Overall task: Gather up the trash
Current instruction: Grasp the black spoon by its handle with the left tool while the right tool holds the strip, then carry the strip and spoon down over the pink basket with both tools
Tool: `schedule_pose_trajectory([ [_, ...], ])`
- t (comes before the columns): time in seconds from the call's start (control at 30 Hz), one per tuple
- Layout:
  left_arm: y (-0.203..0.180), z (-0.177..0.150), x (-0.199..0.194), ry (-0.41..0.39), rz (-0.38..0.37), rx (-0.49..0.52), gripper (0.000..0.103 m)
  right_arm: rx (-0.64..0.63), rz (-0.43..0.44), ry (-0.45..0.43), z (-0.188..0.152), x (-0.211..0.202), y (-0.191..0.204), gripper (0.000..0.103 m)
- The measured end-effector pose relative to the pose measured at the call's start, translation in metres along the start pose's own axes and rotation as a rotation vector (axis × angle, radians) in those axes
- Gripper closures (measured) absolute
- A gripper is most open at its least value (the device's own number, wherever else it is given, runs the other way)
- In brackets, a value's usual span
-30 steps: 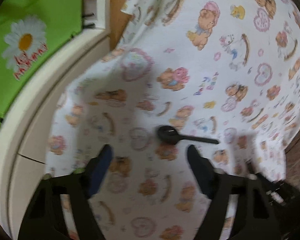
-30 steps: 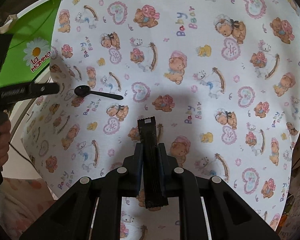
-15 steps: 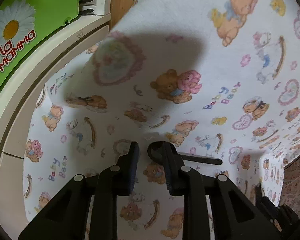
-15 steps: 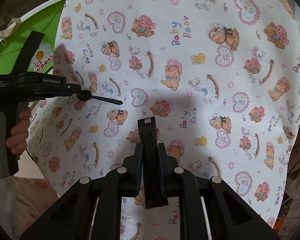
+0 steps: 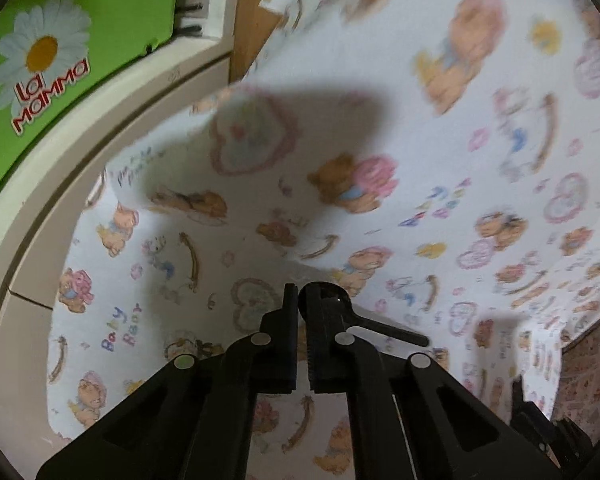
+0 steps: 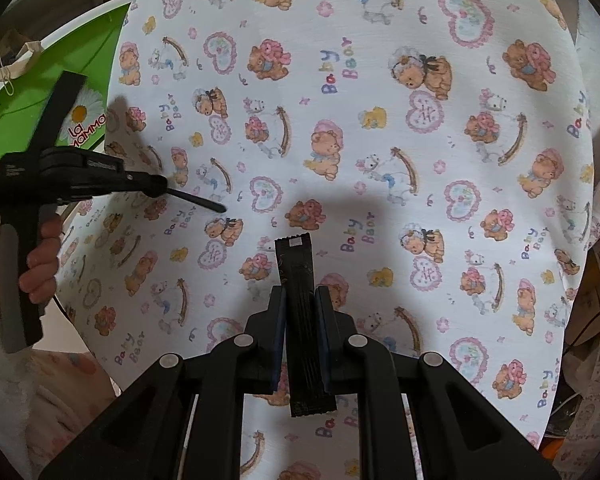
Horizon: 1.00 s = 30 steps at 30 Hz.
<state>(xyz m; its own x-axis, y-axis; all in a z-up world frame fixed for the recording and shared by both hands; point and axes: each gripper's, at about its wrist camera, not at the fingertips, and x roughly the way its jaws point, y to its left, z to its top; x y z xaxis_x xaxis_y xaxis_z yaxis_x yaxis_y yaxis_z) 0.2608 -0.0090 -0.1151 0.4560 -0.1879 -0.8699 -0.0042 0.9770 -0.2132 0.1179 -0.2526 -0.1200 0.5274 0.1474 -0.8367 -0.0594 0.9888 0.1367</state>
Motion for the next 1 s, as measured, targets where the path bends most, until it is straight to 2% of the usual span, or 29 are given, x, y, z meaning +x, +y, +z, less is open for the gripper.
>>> schedule_pose_trajectory([
  [0.47,-0.020,-0.026,-0.067,-0.109,-0.041,0.133,0.101,0.004,-0.009,-0.029,-0.002,-0.007,0.006,0.088],
  [0.8,-0.015,-0.060,-0.102,-0.136,-0.090,0.138,0.101,0.070,0.001,-0.059,-0.011,-0.024,0.007,0.087],
  [0.93,-0.017,-0.076,-0.112,-0.169,-0.047,0.144,0.101,0.069,-0.001,-0.068,-0.019,-0.035,0.015,0.088],
  [1.0,-0.016,-0.086,-0.116,-0.171,-0.056,0.142,0.101,0.066,0.007,-0.081,-0.025,-0.043,0.020,0.087],
])
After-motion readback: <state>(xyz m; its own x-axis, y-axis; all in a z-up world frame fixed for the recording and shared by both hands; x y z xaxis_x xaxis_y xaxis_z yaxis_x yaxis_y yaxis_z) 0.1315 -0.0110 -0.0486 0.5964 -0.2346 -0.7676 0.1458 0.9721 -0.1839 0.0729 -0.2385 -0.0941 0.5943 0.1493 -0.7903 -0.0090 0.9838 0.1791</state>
